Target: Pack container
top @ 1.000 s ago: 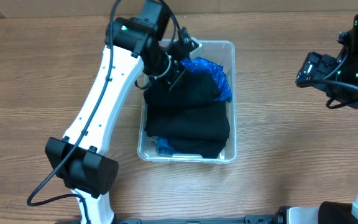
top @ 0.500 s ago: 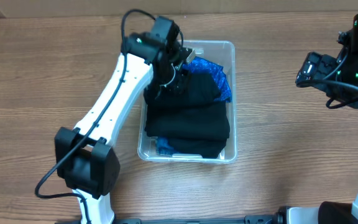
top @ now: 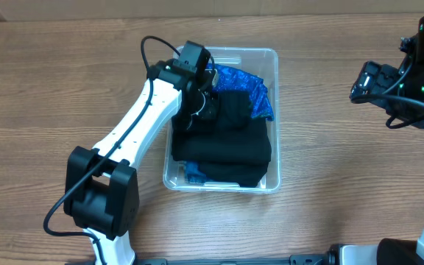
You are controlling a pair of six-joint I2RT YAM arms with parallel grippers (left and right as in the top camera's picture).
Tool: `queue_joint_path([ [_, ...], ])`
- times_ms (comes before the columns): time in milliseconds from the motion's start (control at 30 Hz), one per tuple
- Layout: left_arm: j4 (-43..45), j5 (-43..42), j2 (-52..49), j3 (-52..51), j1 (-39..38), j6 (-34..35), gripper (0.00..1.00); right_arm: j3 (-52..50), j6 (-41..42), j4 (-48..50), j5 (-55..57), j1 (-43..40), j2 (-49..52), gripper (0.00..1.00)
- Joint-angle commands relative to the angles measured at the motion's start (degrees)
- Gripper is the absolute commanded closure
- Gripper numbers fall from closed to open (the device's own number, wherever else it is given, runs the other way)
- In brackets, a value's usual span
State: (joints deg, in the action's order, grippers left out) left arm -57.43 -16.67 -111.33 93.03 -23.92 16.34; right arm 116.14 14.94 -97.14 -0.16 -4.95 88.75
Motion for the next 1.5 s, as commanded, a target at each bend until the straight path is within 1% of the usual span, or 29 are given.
queue_joint_path([
  [0, -4.2, 4.26, 0.87, 10.32, 0.15, -2.21, 0.96, 0.04, -0.24, 0.11, -0.61, -0.28, -1.42, 0.06],
  [133, -8.41, 8.61, 3.04, 19.87, 0.28, -2.23, 0.95, 0.04, -0.44, 0.11, -0.66, -0.28, -1.42, 0.06],
  [167, -9.64, 10.32, 3.63, 22.05, 0.28, -2.27, 0.89, 0.04, -0.44, 0.11, -0.72, -0.28, -1.42, 0.06],
  [200, -11.19, 12.76, 4.35, 24.46, 0.31, -2.86, 0.76, 0.04, -0.85, 0.17, -1.33, -0.26, -1.42, 0.06],
  [233, -12.52, 15.69, 5.09, 26.4, 0.31, -3.19, 0.54, 0.04, -2.01, 0.46, -2.36, -0.26, -1.4, 0.06],
  [267, -13.29, 17.81, 5.57, 27.3, 0.31, -3.1, 0.38, 0.04, -3.02, 0.96, -3.39, -0.26, -1.33, 0.06],
  [300, -14.43, 22.03, 6.62, 28.48, 0.33, -2.95, 0.13, 0.04, -3.23, 2.01, -4.07, -0.26, -1.29, 0.06],
  [333, -14.8, 24.37, 7.3, 28.87, 0.39, -2.73, 0.0, 0.04, -3.26, 3.04, -4.07, -0.26, -1.16, 0.06],
  [400, -14.95, 28.15, 9.03, 29.03, 1.25, -1.95, 0.0, 0.04, -3.26, 6.88, -4.04, -0.26, -0.63, 0.0],
  [467, -14.91, 28.46, 10.01, 29.03, 3.08, -0.61, 0.0, 0.04, -3.93, 10.45, -4.07, -0.13, 0.26, 0.0],
  [600, -16.02, 26.67, 10.45, 29.0, 10.16, 6.62, 0.0, 0.04, -8.26, 15.02, -5.16, 1.07, 4.04, 0.0],
  [667, -16.57, 23.65, 10.36, 29.0, 14.45, 5.6, 0.0, 0.04, -9.07, 15.61, -5.05, 1.64, 6.69, 0.0],
  [733, -18.36, 20.5, 10.36, 29.0, 19.74, 2.1, 0.0, 0.04, -8.98, 15.78, -5.07, 1.73, 9.94, 0.0],
  [900, -22.93, 19.34, 10.95, 29.0, 26.69, -1.64, 0.0, 0.07, -7.65, 14.53, -4.07, 1.57, 11.58, 0.0],
  [1033, -24.72, 17.03, 14.64, 28.52, 28.41, -5.81, 0.0, 0.07, -6.38, 11.39, -1.14, 1.57, 8.5, 0.0],
  [1200, -24.09, 16.98, 22.67, 25.59, 28.41, -6.29, 0.0, -0.39, -5.95, 9.88, -0.57, 1.57, 1.66, 0.0],
  [1300, -22.16, 16.52, 29.99, 20.35, 28.41, -7.93, 0.0, -1.64, -5.9, 9.86, -0.57, 1.57, -3.5, 0.0],
  [1333, -20.92, 15.91, 33.31, 17.22, 28.41, -8.72, 0.0, -2.73, -5.9, 10.1, -0.57, 1.57, -5.73, 0.0],
  [1433, -17.46, 14.47, 42.25, 7.91, 28.41, -9.97, 0.0, -8.2, -5.73, 11.93, -0.81, 1.57, -12.35, 0.0],
  [1467, -15.78, 14.45, 46.27, 3.37, 28.41, -9.97, 0.0, -11.34, -5.73, 12.98, -0.85, 1.57, -15.21, 0.0],
])
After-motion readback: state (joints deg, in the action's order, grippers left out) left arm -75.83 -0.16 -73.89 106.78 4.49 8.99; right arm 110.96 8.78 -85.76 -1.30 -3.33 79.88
